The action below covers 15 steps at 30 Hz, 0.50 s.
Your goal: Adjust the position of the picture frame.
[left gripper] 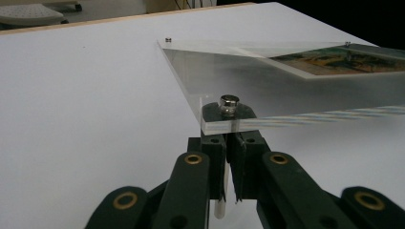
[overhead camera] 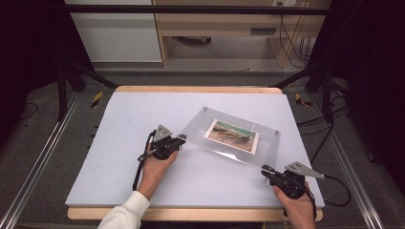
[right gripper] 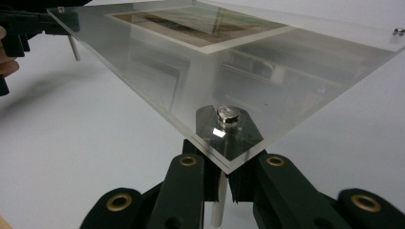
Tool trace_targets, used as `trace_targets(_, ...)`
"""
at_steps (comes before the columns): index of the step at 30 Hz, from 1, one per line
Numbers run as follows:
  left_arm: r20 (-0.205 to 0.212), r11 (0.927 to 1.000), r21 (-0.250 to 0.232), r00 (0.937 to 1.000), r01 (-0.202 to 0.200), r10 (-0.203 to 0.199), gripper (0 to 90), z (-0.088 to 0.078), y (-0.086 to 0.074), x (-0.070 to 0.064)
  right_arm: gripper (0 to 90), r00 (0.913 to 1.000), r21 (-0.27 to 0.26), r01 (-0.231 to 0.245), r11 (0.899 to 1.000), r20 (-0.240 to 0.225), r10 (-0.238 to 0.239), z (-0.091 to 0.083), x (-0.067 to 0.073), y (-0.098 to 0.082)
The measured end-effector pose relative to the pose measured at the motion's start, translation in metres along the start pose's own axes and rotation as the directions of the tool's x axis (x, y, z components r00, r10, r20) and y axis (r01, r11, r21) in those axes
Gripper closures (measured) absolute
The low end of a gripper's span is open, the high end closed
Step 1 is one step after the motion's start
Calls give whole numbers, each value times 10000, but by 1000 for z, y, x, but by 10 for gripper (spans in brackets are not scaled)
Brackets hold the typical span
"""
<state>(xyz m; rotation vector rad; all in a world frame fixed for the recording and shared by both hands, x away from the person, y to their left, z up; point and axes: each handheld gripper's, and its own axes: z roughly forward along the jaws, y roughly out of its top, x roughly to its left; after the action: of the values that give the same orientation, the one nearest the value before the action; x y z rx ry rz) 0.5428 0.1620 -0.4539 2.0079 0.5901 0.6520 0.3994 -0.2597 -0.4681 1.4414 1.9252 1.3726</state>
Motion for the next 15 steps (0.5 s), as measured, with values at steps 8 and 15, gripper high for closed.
trace_targets(8, 262, 9994, -258, 9994, 230, -223, 823, 4, 2, 3, 848, 10000, -102, -50, 9999, -17, 50, -1, 0, 2)
trace_targets(15, 230, 9997, -205, 9997, -124, 129, 847, 0, 12, 4, 848, 9996, -261, -252, 9993, -89, 250, -6, -3, 9)
